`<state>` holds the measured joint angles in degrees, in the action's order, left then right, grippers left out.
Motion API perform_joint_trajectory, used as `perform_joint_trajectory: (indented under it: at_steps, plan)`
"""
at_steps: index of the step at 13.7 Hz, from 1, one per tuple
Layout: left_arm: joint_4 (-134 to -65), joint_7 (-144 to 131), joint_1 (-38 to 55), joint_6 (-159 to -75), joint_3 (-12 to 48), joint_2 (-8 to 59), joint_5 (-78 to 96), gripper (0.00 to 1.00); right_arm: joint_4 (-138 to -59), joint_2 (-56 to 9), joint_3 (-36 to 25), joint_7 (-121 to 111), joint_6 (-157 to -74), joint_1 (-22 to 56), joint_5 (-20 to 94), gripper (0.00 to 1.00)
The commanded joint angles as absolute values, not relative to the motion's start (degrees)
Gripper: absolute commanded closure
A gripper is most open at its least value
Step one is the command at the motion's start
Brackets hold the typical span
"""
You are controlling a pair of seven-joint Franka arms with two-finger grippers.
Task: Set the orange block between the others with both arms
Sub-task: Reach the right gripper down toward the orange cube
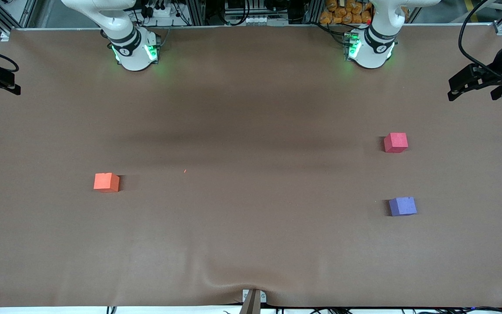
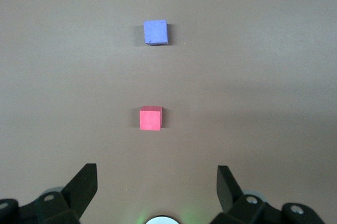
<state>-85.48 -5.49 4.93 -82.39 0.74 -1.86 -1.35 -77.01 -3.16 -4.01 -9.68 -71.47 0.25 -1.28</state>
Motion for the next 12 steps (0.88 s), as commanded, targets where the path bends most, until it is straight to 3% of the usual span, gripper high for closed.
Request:
perform_joint_trajectory:
  at_steps: [1,12]
  plan:
    - [-85.4,-4.9,4.9,-81.4,1.1,-2.9,-0.8,0.0,-77.9,-3.0,-3.9,-9.3,-74.3,0.6,-2.5,0.0]
    - [-85.4,-4.2,5.1,-81.8,1.1,-2.4,-0.1,0.0,-93.5,-12.7,-3.9,-9.2,-100.8,0.2,1.7,0.0]
